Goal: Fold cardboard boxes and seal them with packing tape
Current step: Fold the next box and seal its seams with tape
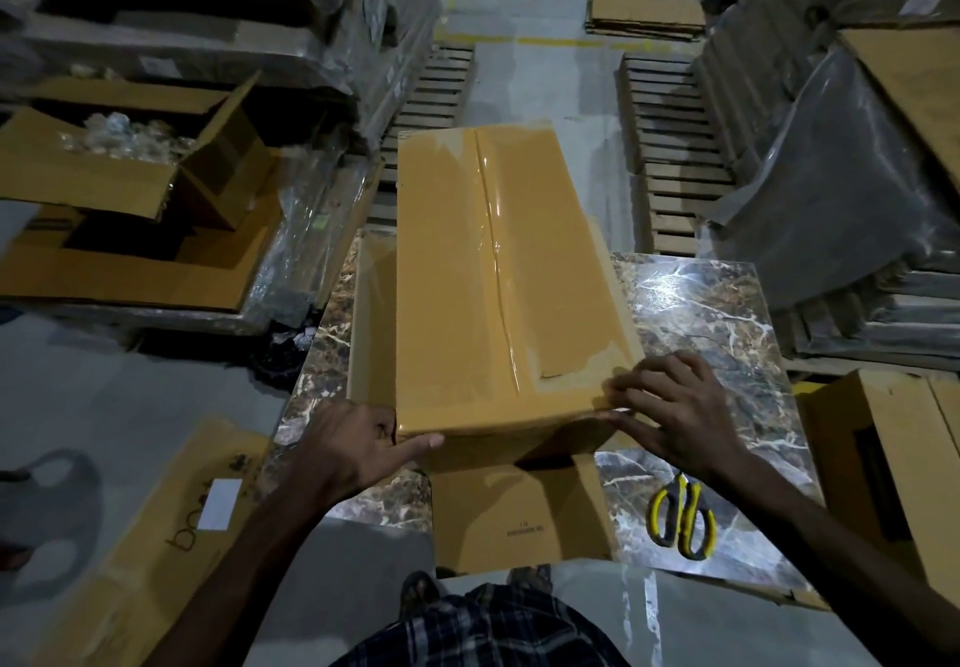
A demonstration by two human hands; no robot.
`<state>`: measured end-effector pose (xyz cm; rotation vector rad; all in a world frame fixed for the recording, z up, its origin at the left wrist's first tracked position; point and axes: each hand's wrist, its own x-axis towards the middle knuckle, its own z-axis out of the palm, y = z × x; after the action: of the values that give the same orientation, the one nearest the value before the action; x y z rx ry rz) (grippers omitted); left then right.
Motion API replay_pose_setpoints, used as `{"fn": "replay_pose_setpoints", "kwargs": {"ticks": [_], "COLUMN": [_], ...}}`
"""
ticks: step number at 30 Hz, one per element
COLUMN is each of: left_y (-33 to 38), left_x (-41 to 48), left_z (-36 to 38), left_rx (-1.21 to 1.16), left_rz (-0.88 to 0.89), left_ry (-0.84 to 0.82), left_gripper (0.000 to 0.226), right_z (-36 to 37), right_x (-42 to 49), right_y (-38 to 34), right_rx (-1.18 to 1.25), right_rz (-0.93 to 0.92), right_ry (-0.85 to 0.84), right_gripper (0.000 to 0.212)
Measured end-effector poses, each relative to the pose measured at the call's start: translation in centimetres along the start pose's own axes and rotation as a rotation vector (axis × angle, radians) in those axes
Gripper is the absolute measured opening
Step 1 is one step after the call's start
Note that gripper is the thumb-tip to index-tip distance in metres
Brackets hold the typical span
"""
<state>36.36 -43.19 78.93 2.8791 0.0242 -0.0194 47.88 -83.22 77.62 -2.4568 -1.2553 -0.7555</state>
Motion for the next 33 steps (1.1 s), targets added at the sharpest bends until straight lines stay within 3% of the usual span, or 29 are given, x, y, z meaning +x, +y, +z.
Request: {"fn": "replay_pose_setpoints", "kwargs": {"ticks": [11, 23, 29, 33], "left_y": [0.0, -0.2, -2.4, -3.3], "left_x": [-0.1, -0.1, -1.3, -1.4], "left_z": [0.1, -1.3, -0.6, -0.3], "left_rx": [-0.115, -0.158, -0.289, -0.347], "left_rz": [-0.051, -0.051, 0.047, 0.035], "left_ry": [-0.009, -0.15, -0.229, -0.196], "left_gripper": [0.098, 0.056, 0.032, 0.029], "right_z": [3.2, 5.2, 5.4, 5.7], "right_x": [7.0, 14.8, 14.8, 13.9], "right_y": [-6.1, -14.3, -15.3, -15.5], "right_rx": [0.231, 0.382, 0.447, 0.452], "right_rz": [-0.08, -0.048, 0.057, 0.089], "right_ry": [-0.34, -0.662, -0.61, -0.575], "right_gripper": [0.024, 0.023, 0.027, 0.023]}}
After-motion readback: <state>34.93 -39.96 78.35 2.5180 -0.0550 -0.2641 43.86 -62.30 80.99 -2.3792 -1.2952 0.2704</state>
